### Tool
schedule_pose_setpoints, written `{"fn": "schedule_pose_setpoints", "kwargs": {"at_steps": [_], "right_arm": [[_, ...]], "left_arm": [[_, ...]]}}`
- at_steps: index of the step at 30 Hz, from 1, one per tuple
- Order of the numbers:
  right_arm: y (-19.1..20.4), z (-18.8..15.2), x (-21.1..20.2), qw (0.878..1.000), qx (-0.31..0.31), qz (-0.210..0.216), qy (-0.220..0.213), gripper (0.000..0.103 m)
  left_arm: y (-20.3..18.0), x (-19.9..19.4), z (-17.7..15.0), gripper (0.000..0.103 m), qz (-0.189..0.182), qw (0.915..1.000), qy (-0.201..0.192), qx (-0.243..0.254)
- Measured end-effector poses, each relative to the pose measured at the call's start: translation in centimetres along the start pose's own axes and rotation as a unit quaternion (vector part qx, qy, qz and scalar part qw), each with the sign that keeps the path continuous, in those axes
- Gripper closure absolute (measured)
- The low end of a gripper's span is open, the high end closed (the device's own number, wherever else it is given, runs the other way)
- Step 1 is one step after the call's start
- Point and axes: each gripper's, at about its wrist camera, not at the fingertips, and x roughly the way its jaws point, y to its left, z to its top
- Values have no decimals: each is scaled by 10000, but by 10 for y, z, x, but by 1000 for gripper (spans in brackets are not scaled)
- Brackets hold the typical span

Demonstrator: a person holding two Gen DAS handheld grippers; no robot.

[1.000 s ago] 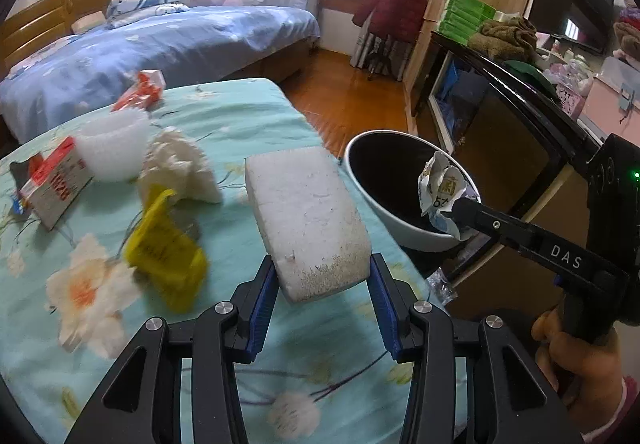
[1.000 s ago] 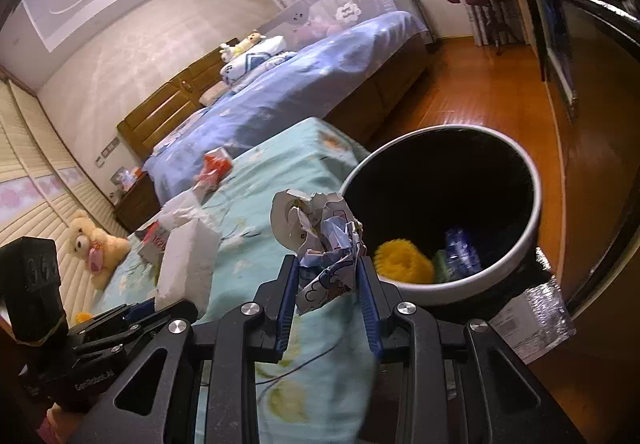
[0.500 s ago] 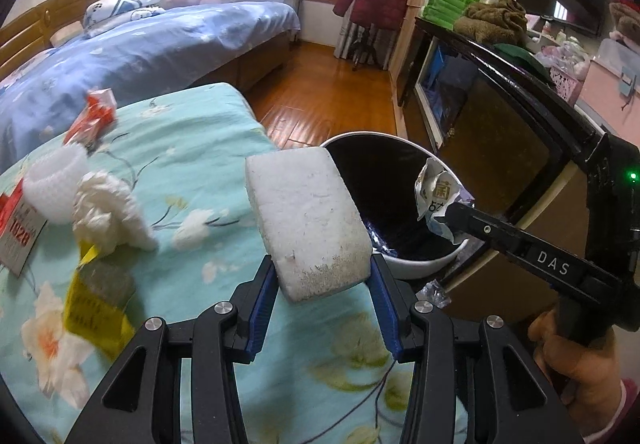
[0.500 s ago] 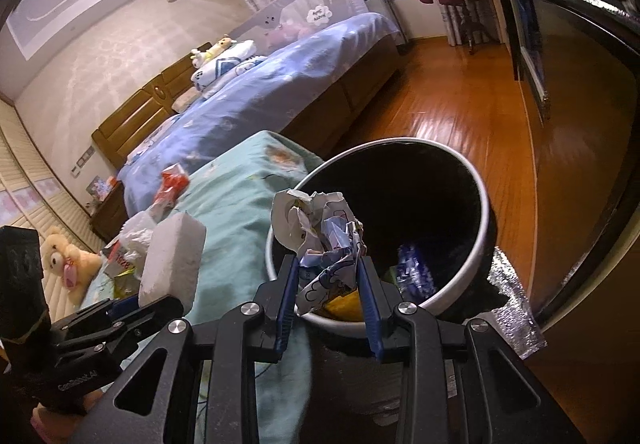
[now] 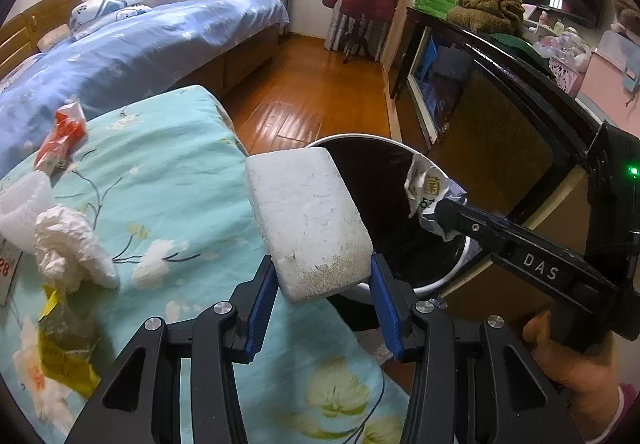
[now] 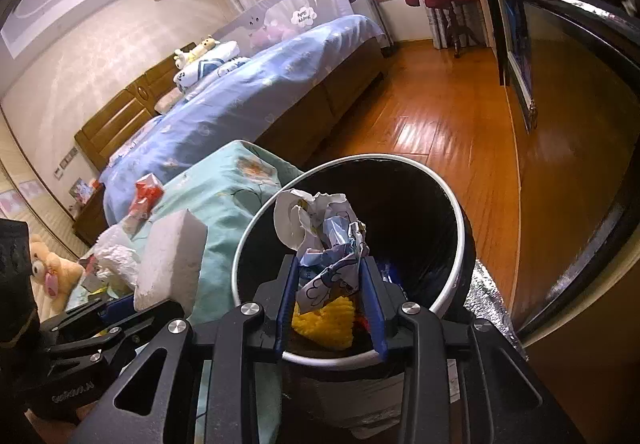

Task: Collect trash
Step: 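Carry the foil wrapper and foam block with both tools over the bin, then open both tools to drop the foil wrapper and foam block into the bin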

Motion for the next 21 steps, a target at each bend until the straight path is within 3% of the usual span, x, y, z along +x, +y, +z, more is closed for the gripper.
{"fn": "schedule_pose_setpoints", "kwargs": {"at_steps": [17, 21], "right_arm": [[-22, 17, 18, 9995, 209, -87, 206, 68], [-25, 18, 19, 9993, 273, -88, 233, 50]], "left_arm": [[-13, 40, 25, 54, -96, 9997, 208, 40], [-18, 40, 26, 48, -102, 9998, 172, 65]]}}
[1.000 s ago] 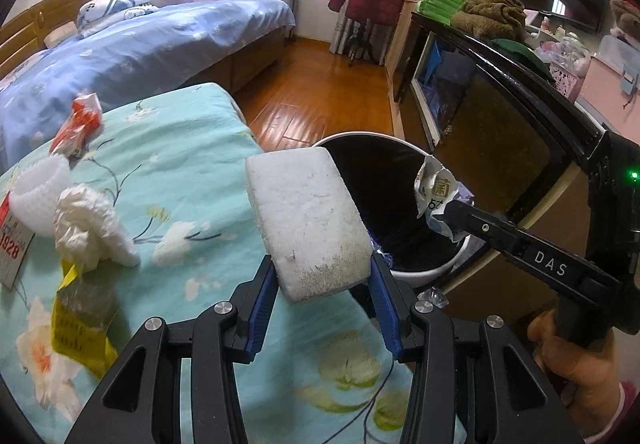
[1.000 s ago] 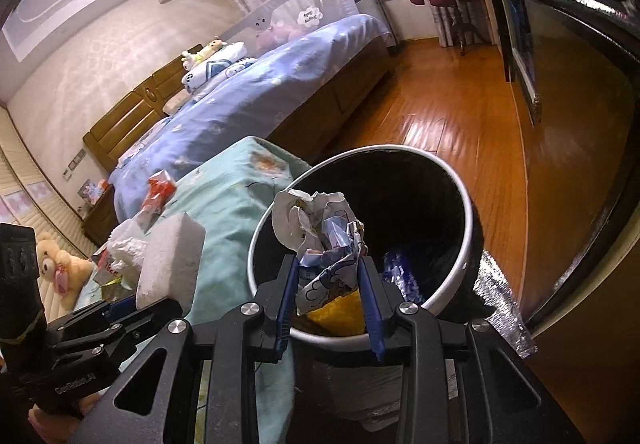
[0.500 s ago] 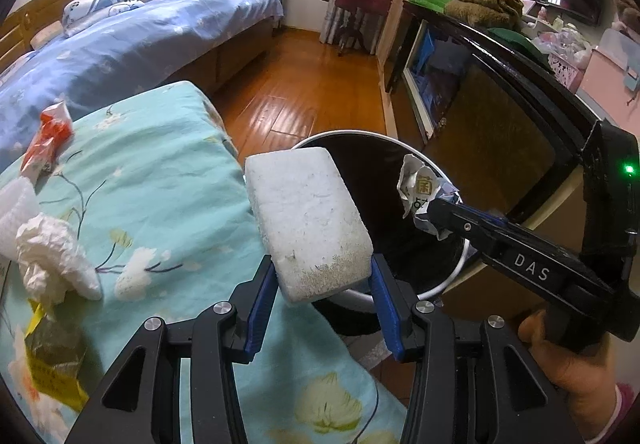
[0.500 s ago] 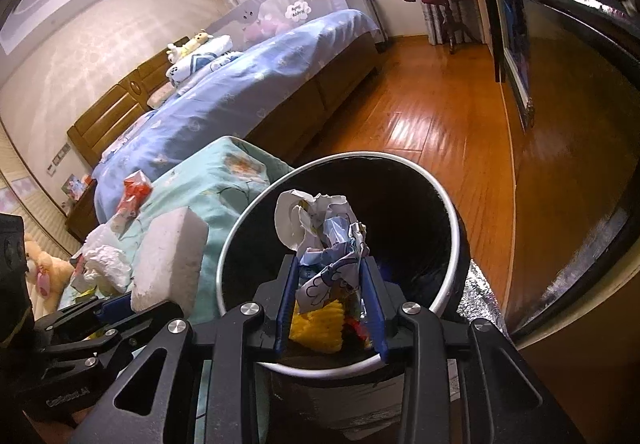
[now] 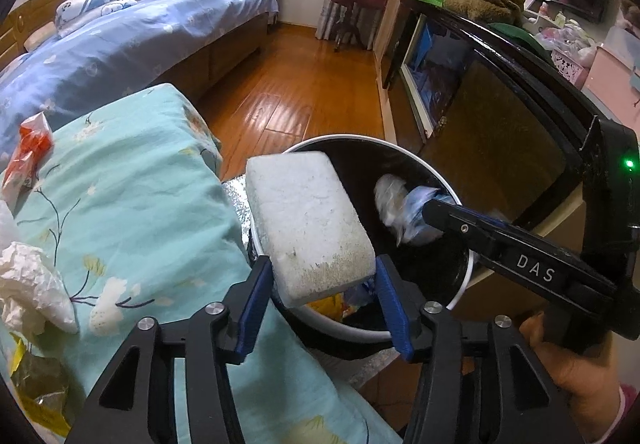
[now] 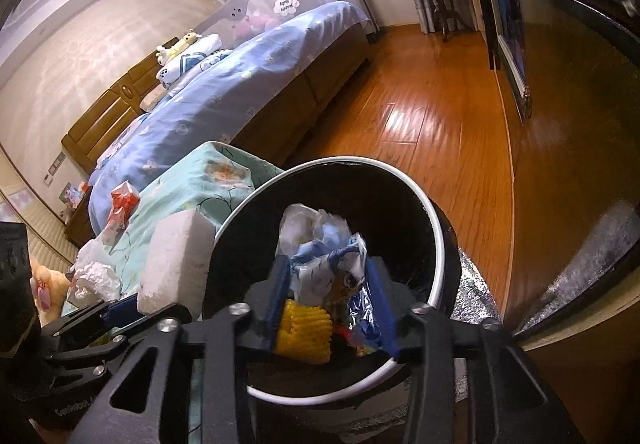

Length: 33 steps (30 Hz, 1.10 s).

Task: Collect trash
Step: 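Open both tools to drop the foil wrapper and foam block into the bin, then move both open tools back over the trash on the table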

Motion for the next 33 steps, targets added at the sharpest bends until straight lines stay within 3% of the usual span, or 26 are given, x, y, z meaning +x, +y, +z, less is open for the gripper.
{"fn": "schedule_pose_setpoints", "kwargs": {"at_steps": [4, 12, 20, 33], "right_arm": [[0, -2, -6, 9999, 86, 17, -66, 41], [15, -16, -29, 9992, 183, 256, -236, 29], [65, -53, -42, 9975, -27, 685, -159, 26], [149, -103, -60, 9908, -732, 1138, 10, 24]], "left_arm": [[0, -5, -5, 39, 18, 10000, -66, 22], [14, -46, -43, 39, -34, 9993, -309, -204], [40, -105, -104, 39, 103, 9974, -558, -450], [99, -192, -186, 39, 740, 9864, -991, -1084]]}}
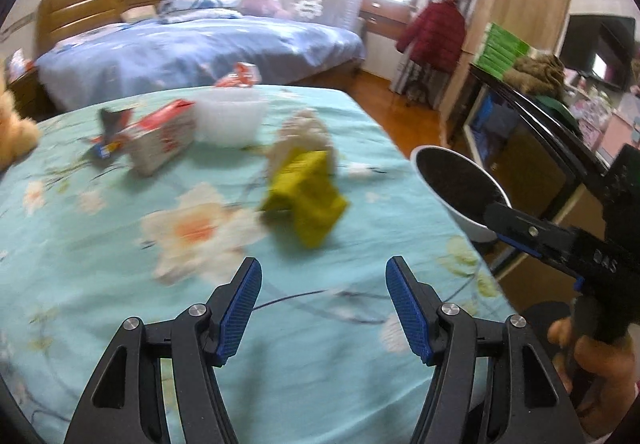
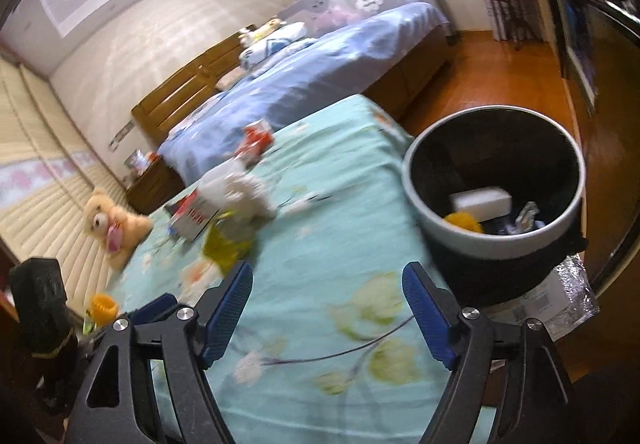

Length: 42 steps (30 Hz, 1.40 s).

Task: Collect trash
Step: 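Move both open tools back over the trash on the table, then grasp the red-white milk carton with the left tool while the right tool grasps the yellow snack bag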

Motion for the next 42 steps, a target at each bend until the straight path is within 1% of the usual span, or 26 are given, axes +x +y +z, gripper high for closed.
{"fn": "schedule_pose_setpoints", "kwargs": {"at_steps": [4, 8, 15, 19, 23, 26, 27, 31, 38, 40, 41, 42], "right_arm": [[20, -8, 4, 9997, -200, 54, 95, 24], [39, -13, 12, 9989, -422, 143, 155, 24], [59, -10, 48, 9964, -616, 407, 421, 24], [55, 3, 64, 9971, -479, 463, 374, 24], [53, 14, 75, 9967, -395, 556, 447, 24], [62, 12, 84, 9952, -520, 633, 537, 24], [65, 11, 87, 9948, -559, 635, 569, 24], [68, 8, 102, 9943, -500, 642, 685, 24], [69, 12, 118, 9938, -392, 669, 791, 25], [70, 13, 120, 9936, -421, 696, 785, 30], [71, 12, 121, 9932, -468, 706, 796, 40], [71, 12, 122, 9928, -491, 726, 813, 52]], "left_arm": [[23, -17, -8, 39, 125, 9996, -77, -247], [46, -24, -4, 39, 294, 9986, -112, -425], [82, -18, 15, 39, 674, 9952, -90, -708], [98, -2, 32, 39, 850, 9939, 14, -707], [108, 19, 49, 39, 957, 9930, 69, -685], [118, 37, 63, 37, 976, 9928, 100, -692], [122, 44, 68, 34, 975, 9926, 129, -707], [137, 70, 86, 34, 1028, 9918, 192, -731], [144, 109, 107, 34, 1093, 9925, 283, -474], [144, 118, 111, 34, 1169, 9921, 253, -390], [144, 121, 112, 35, 1197, 9919, 224, -355], [143, 124, 113, 44, 1238, 9916, 205, -317]]}}
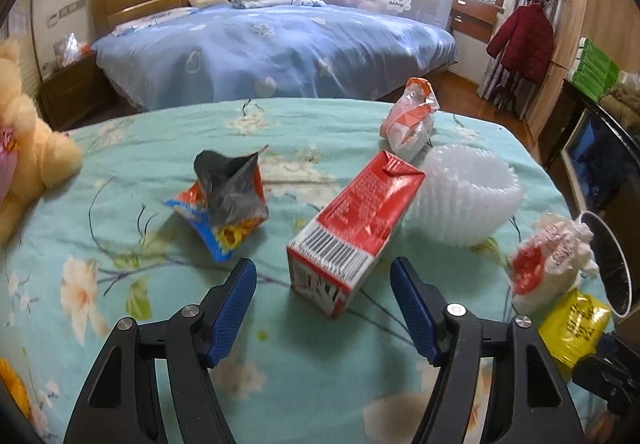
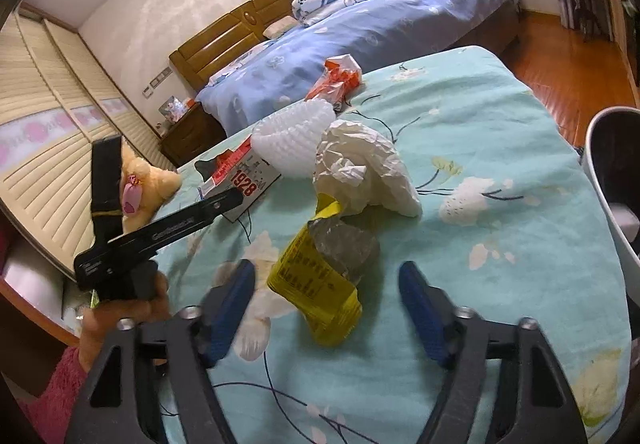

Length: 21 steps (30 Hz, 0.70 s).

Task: Collect trash
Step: 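Grasp the red-white milk carton with the left tool while the right tool grasps the yellow snack bag, then carry the milk carton and yellow bag with both tools over the bin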

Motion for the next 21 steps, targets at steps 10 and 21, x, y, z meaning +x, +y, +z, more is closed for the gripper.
{"fn": "schedule_pose_setpoints", "kwargs": {"at_steps": [10, 21], "right_arm": [[1, -17, -26, 9998, -162, 146, 5, 66], [-19, -28, -82, 9991, -115, -118, -378, 66]], "left_arm": [[-16, -28, -31, 67, -128, 9999, -59, -39], [-35, -93, -75, 67, -701, 9973, -222, -94]]}}
